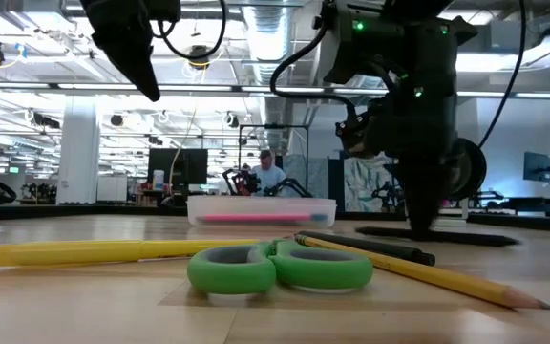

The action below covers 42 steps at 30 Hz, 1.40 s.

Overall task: Pick & place school supplies into a supply box
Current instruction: Put the right black pen into the supply box

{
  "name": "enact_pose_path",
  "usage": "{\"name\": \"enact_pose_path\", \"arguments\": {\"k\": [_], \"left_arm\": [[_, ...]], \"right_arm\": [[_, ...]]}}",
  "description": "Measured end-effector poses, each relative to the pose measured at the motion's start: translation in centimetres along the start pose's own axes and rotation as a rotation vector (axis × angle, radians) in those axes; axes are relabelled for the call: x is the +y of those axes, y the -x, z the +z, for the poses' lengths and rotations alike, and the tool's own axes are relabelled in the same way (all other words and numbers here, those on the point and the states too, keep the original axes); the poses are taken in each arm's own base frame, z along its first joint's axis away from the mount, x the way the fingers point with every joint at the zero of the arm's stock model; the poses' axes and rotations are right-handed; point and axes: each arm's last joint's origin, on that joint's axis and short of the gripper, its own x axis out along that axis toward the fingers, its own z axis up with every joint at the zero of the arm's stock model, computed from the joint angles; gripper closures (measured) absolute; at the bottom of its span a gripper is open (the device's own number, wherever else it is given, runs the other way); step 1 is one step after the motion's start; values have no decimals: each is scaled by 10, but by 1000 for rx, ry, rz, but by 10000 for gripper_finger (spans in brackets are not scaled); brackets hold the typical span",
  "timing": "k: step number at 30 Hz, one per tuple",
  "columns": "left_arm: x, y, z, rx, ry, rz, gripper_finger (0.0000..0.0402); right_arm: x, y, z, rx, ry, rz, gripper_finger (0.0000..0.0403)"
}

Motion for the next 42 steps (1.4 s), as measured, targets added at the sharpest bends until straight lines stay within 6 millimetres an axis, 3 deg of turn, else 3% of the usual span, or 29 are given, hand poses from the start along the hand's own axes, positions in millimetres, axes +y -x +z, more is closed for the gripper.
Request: {"name": "enact_pose_path", "arguments": {"k": [10, 22, 30, 35, 42], "left_arm": [[1, 0, -2, 15, 2, 10, 249], [2, 0, -3, 26, 16, 35, 249], [1, 1, -4, 20, 37, 40, 249], [-4, 3, -6, 17, 43, 35, 249], [-11, 8, -9, -23, 72, 61, 249]], "right_arm": [[-4, 17, 3, -75, 9, 21, 388], [-25, 77, 12, -335, 36, 76, 390], [-57, 94, 51, -546, 113, 111, 389], [-72, 83, 82, -646, 150, 170, 389], [-82, 71, 114, -666, 240, 112, 389]]}}
